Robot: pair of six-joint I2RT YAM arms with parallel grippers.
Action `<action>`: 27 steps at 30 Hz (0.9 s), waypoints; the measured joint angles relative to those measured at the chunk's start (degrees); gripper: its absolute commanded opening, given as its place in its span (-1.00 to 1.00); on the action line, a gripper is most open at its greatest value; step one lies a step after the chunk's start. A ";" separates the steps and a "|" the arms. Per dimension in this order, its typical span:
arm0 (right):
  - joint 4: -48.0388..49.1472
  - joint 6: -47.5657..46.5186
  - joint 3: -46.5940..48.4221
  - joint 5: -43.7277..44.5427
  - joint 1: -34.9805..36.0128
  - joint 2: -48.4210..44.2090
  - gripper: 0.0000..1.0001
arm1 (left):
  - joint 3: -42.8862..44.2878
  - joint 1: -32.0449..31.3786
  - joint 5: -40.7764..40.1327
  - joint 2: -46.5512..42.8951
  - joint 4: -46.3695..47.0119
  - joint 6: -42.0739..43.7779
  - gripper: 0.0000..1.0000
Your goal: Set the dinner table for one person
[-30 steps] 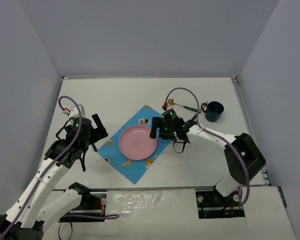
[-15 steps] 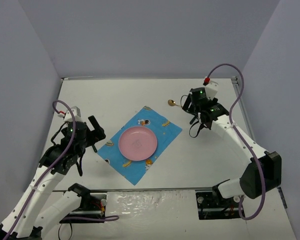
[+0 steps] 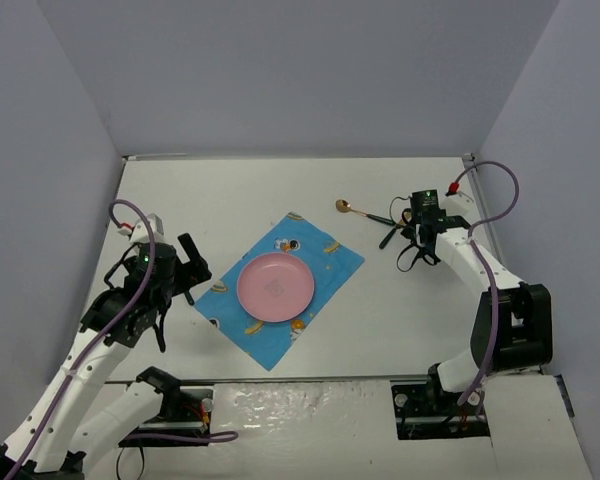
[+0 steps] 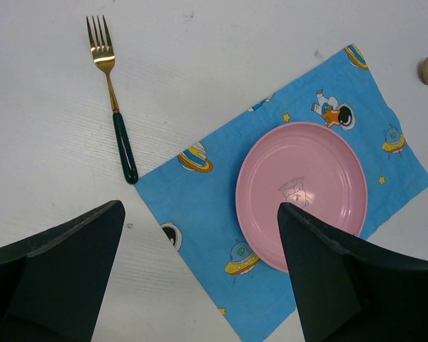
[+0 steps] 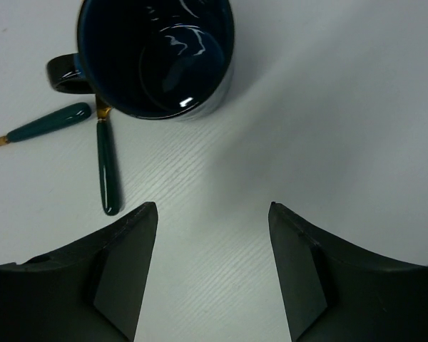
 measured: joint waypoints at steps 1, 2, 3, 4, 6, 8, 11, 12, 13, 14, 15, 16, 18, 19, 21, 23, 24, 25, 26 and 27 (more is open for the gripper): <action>0.44 0.14 -0.70 -0.43 -0.98 -0.01 0.17 | 0.00 0.00 0.00 0.14 0.01 0.01 0.73; 0.79 0.31 -1.37 -0.95 -2.19 -0.02 0.16 | 0.00 0.00 0.00 0.34 0.02 0.00 0.73; 1.05 0.45 -1.69 -1.36 -3.10 -0.02 0.15 | 0.00 0.00 0.00 0.55 0.02 -0.01 0.74; 1.29 0.59 -1.93 -1.74 -3.91 -0.02 0.14 | 0.00 0.00 0.00 0.76 0.02 -0.01 0.73; 2.48 0.69 -2.02 -2.85 -5.76 -0.02 0.13 | 0.00 0.00 0.00 1.08 0.04 0.02 0.74; 4.15 0.68 -2.01 -4.19 -7.26 -0.02 0.13 | 0.00 0.00 0.00 1.17 0.04 0.02 0.74; 6.86 0.67 -2.02 -7.07 -9.47 0.02 0.12 | 0.00 0.00 -0.01 1.18 0.07 0.02 0.74; 7.78 0.67 -2.02 -8.05 -10.13 0.04 0.12 | 0.00 0.00 -0.02 1.19 0.10 0.02 0.74; 8.78 0.71 -2.02 -9.09 -10.80 0.17 0.11 | 0.00 0.00 -0.02 1.22 0.15 0.02 0.74; 9.81 0.76 -2.02 -10.16 -11.49 0.36 0.10 | 0.00 0.00 -0.02 1.27 0.22 0.02 0.74; 10.84 0.85 -2.01 -11.19 -12.19 0.88 0.08 | 0.00 0.00 -0.02 1.37 0.29 0.02 0.74; 11.86 0.94 -2.00 -12.20 -12.89 1.50 0.07 | 0.00 0.00 -0.01 1.48 0.36 0.02 0.74; 13.84 1.33 -2.02 -14.20 -14.14 3.12 0.04 | 0.00 0.00 0.00 1.78 0.46 0.02 0.73; 14.85 1.67 -2.00 -15.12 -14.69 4.17 0.03 | 0.00 0.00 0.00 1.94 0.47 0.02 0.74; 16.35 2.23 -1.98 -16.84 -15.44 6.62 -0.02 | 0.00 0.00 0.00 2.36 0.52 0.02 0.74; 17.71 2.73 -1.94 -18.37 -15.69 9.18 -0.22 | 0.00 0.00 0.00 2.80 0.69 0.04 0.74; 18.55 2.93 -1.85 -19.18 -15.71 10.33 -0.46 | 0.00 0.00 0.00 3.01 0.80 0.04 0.73; 19.16 3.09 -1.69 -19.66 -15.70 11.20 -0.73 | 0.00 0.00 0.00 3.20 0.90 0.04 0.73; 19.48 3.26 -1.59 -20.05 -15.79 11.79 -0.99 | 0.00 0.00 0.00 3.38 0.98 0.04 0.73; 19.61 3.27 -1.56 -20.49 -15.92 12.23 -1.00 | 0.00 0.00 0.00 3.54 1.07 0.04 0.73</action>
